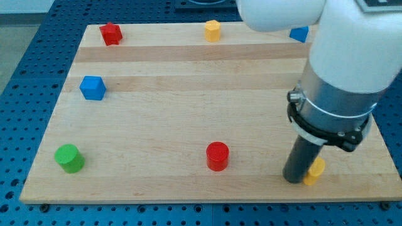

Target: Place the yellow heart vertically below the green star

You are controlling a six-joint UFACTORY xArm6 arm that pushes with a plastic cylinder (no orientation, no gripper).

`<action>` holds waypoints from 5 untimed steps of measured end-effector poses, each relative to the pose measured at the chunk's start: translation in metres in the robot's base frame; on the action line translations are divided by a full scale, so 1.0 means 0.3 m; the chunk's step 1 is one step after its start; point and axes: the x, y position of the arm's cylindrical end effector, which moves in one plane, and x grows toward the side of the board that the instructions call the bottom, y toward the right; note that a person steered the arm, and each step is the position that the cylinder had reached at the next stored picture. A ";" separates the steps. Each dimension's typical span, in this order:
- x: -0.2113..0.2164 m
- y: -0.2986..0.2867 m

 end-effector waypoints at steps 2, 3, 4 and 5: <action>0.074 0.021; 0.088 0.042; 0.054 0.066; 0.007 0.081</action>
